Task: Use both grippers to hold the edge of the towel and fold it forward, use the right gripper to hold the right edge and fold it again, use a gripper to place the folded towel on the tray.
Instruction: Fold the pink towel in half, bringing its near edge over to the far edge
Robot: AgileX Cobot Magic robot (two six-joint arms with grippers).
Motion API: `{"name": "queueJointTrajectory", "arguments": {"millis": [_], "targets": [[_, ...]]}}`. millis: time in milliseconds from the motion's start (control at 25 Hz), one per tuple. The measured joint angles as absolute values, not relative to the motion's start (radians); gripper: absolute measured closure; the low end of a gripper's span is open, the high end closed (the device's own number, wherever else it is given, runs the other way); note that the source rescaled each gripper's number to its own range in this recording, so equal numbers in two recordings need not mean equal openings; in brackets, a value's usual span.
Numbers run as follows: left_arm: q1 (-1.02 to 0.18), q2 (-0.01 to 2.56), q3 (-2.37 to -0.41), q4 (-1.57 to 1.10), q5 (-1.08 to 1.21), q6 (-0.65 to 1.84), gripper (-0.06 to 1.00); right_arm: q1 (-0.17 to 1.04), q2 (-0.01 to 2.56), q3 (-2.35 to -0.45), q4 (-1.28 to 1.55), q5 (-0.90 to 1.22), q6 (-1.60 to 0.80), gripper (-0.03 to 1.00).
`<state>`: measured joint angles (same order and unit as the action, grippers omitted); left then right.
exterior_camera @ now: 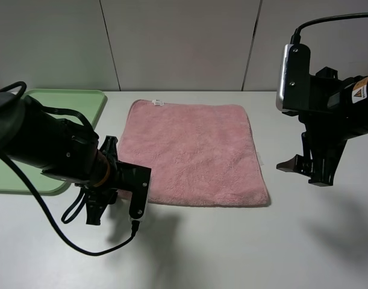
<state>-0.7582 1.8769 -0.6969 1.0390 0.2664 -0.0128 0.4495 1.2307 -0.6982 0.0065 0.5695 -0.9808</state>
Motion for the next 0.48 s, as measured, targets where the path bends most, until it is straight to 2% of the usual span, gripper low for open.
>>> {"name": "queueJointTrajectory", "arguments": {"millis": [160, 360, 480], "targets": [[-0.758, 1.877, -0.694, 1.015, 0.254, -0.014, 0.67, 0.45, 1.231, -0.698, 0.006, 0.57, -0.981, -0.03], [-0.758, 1.882, -0.692, 1.006, 0.246, -0.014, 0.89, 0.45, 1.231, -0.698, 0.006, 0.57, -0.981, -0.03], [-0.758, 1.883, -0.692, 1.006, 0.245, -0.014, 0.93, 0.45, 1.231, -0.698, 0.006, 0.57, -0.981, -0.03]]}}
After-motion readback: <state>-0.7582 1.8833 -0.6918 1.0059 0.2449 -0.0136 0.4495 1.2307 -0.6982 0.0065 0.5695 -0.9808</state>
